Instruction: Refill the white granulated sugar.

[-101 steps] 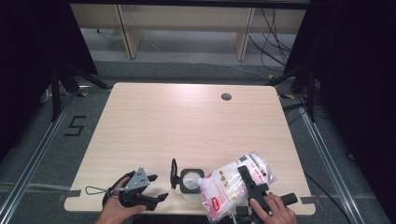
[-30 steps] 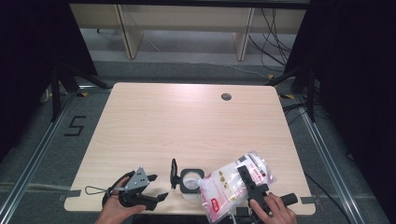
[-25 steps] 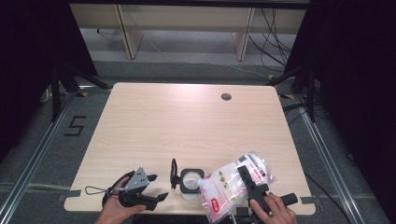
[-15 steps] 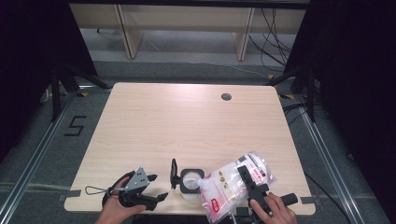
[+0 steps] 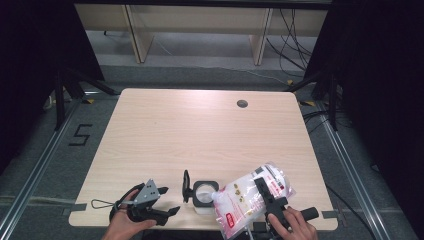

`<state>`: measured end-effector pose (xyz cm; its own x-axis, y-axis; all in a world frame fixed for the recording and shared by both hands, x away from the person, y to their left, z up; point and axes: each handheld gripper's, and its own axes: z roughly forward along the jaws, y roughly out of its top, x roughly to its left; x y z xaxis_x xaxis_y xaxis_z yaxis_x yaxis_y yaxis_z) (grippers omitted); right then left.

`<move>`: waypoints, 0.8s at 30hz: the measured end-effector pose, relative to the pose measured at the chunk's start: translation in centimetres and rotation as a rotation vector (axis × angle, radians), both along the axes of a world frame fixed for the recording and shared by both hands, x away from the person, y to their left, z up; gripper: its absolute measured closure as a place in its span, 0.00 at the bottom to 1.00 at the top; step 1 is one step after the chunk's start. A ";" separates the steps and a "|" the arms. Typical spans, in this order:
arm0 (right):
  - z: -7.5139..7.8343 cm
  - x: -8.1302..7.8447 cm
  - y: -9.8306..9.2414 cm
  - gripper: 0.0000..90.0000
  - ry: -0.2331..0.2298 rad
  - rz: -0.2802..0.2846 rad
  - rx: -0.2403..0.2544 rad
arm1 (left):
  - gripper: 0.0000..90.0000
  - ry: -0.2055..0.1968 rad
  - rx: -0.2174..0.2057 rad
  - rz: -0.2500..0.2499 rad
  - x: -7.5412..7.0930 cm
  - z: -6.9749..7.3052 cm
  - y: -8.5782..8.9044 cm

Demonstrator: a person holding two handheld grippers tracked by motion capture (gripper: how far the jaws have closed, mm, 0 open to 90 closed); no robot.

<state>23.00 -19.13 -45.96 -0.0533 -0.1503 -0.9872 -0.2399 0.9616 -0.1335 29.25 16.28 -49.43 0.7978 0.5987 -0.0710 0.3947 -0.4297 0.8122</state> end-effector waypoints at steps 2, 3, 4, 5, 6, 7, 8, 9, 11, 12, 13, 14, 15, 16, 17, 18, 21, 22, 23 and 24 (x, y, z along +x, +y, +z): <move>0.2 0.2 0.0 0.48 -0.012 0.028 -0.017 | 0.28 0.001 0.000 0.003 0.0 0.0 0.0; 0.5 0.3 0.1 0.48 -0.024 0.048 -0.051 | 0.28 -0.002 -0.010 -0.002 0.0 -0.1 -0.1; 0.4 0.3 0.1 0.48 -0.022 0.047 -0.046 | 0.28 -0.004 -0.001 -0.005 0.0 0.0 0.0; 0.4 0.3 0.1 0.48 -0.025 0.046 -0.041 | 0.28 -0.005 0.022 -0.007 0.1 0.0 0.1; 0.4 0.3 0.1 0.48 -0.036 0.058 -0.041 | 0.28 -0.006 0.031 -0.006 0.1 0.1 0.2; 0.3 0.3 0.0 0.48 -0.026 0.053 -0.034 | 0.28 -0.001 0.010 -0.004 0.1 0.0 0.1; 0.4 0.3 0.1 0.48 -0.037 0.056 -0.030 | 0.28 0.001 -0.009 0.001 0.0 -0.1 -0.1; 0.4 0.3 0.1 0.48 -0.037 0.057 -0.032 | 0.28 -0.002 -0.008 -0.004 0.0 -0.1 -0.1; 0.5 0.1 0.1 0.48 -0.015 0.033 -0.048 | 0.28 -0.016 0.001 -0.017 0.2 0.0 0.0; 0.4 0.1 0.0 0.48 -0.008 0.025 -0.036 | 0.28 -0.013 0.000 -0.013 0.1 0.0 0.0; 0.4 0.1 0.0 0.48 -0.005 0.012 -0.022 | 0.28 -0.015 0.007 -0.017 0.2 0.0 0.0; 0.4 0.1 0.0 0.48 -0.008 0.021 -0.017 | 0.28 -0.014 0.000 -0.015 0.1 0.0 0.0; 0.4 0.1 0.0 0.48 -0.008 0.020 -0.011 | 0.28 -0.015 0.000 -0.016 0.1 0.0 0.0; 0.4 0.1 0.0 0.48 -0.011 0.021 -0.017 | 0.28 -0.014 0.000 -0.014 0.1 0.0 0.0; 0.2 0.0 -0.1 0.48 -0.001 0.006 0.008 | 0.28 -0.014 0.002 -0.015 0.2 0.0 0.0; 0.3 0.0 0.0 0.48 -0.004 0.009 -0.007 | 0.28 -0.009 0.003 -0.012 0.1 0.0 0.0; 0.4 0.1 0.0 0.48 -0.009 0.019 -0.019 | 0.28 -0.015 0.000 -0.014 0.1 0.0 0.0; 0.5 0.2 0.0 0.48 -0.019 0.042 -0.031 | 0.28 -0.014 0.001 -0.014 0.1 0.0 0.0; 0.6 0.2 0.1 0.48 -0.026 0.046 -0.039 | 0.28 -0.014 0.001 -0.015 0.1 0.0 0.0; 0.6 0.2 0.1 0.48 -0.032 0.050 -0.040 | 0.28 -0.014 0.001 -0.015 0.1 0.0 0.0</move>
<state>23.16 -19.02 -45.38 -0.0135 -0.1915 -0.9814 -0.2822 0.9423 -0.1800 29.39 16.29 -49.46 0.8076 0.5868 -0.0591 0.3765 -0.4358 0.8175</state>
